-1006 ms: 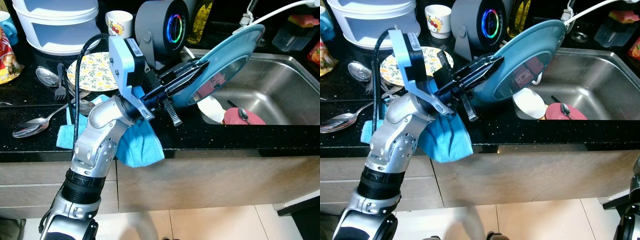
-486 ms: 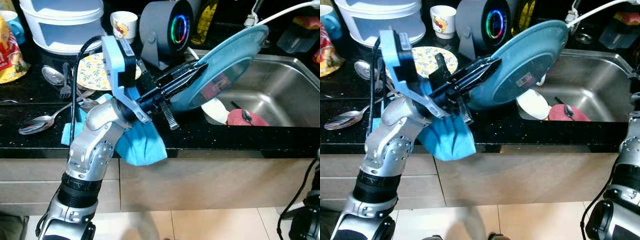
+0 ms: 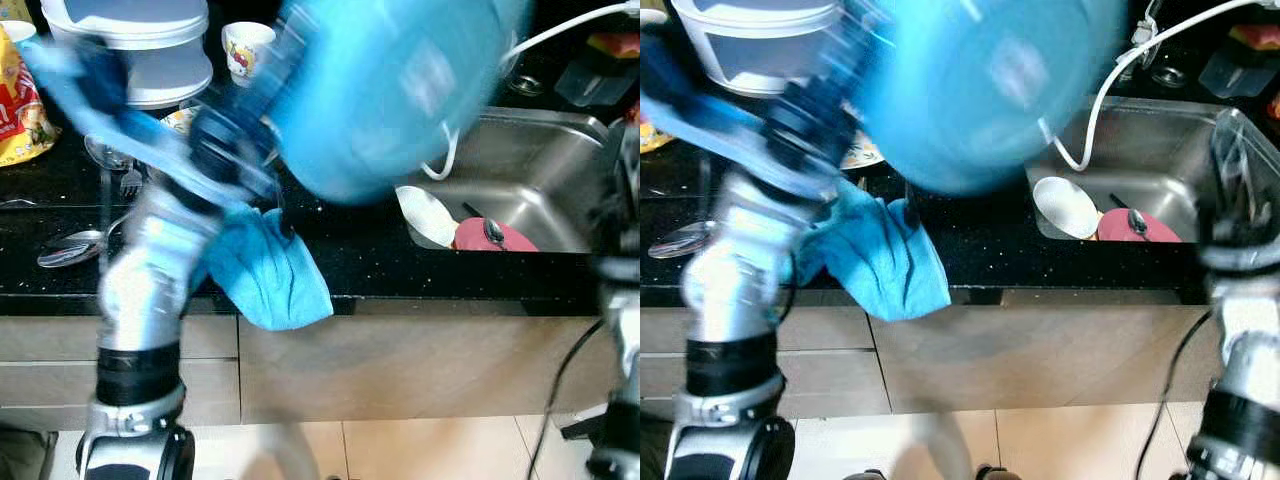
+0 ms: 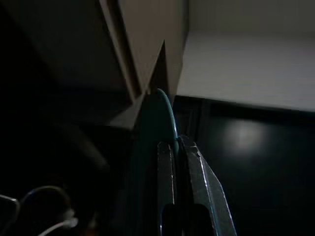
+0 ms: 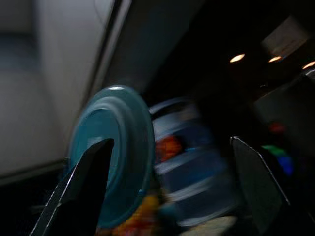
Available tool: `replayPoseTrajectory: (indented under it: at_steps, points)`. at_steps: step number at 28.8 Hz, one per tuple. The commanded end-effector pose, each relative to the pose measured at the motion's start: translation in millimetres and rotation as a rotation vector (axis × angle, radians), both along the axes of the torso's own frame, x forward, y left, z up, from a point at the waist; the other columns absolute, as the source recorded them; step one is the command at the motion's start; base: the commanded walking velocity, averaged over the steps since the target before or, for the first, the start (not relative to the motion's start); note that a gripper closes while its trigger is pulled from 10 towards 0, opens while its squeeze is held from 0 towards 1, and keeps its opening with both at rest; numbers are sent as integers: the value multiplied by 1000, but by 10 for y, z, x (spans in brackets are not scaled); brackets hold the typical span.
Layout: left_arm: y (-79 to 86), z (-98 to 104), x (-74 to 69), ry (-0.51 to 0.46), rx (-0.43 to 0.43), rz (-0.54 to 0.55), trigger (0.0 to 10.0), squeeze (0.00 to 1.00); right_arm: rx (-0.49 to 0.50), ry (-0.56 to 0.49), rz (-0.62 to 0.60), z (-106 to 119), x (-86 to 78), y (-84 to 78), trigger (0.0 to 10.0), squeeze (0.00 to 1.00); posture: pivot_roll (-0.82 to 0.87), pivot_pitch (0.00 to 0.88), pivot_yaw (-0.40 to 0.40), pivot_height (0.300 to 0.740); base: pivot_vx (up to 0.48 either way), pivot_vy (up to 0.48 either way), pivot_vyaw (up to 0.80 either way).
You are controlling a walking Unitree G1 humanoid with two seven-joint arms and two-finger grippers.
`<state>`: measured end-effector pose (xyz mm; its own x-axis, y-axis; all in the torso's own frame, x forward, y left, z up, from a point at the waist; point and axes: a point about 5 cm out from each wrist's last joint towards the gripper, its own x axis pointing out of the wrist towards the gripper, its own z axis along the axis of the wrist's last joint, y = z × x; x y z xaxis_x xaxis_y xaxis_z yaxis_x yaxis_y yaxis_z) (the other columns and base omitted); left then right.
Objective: Kitchen organization
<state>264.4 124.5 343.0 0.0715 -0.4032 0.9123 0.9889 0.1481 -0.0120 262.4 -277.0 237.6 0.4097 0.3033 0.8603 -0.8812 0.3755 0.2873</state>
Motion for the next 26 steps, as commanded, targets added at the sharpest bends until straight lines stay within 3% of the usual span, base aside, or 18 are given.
replayPoseTrajectory:
  at_steps: [1,3,9,15,19,20,26]
  points:
    - [-8,28,-33,0,-61,-89,10000,0,16,-21,148,-49,-35,143,10000,0,95,103,-73,740,0,0,0]
    - [5,33,-38,2,-75,-107,10000,0,21,-18,194,-82,-48,190,10000,0,95,103,-73,740,0,0,0]
    - [70,27,-67,38,-158,-228,10000,0,66,28,392,-239,23,605,10000,0,102,99,-76,740,0,0,0]
    - [83,-76,-39,106,-184,-285,10000,0,65,40,450,-238,84,919,10000,0,106,99,-77,740,0,0,0]
    - [76,-139,-12,137,-200,-300,10000,0,51,32,466,-189,98,1008,10000,0,107,98,-76,740,0,0,0]
    - [60,-206,14,175,-217,-325,10000,0,6,14,491,-119,91,1106,10000,0,107,99,-75,740,0,0,0]
    - [30,-290,67,237,-250,-349,10000,0,-36,-12,502,-36,83,1205,10000,0,105,100,-73,740,0,0,0]
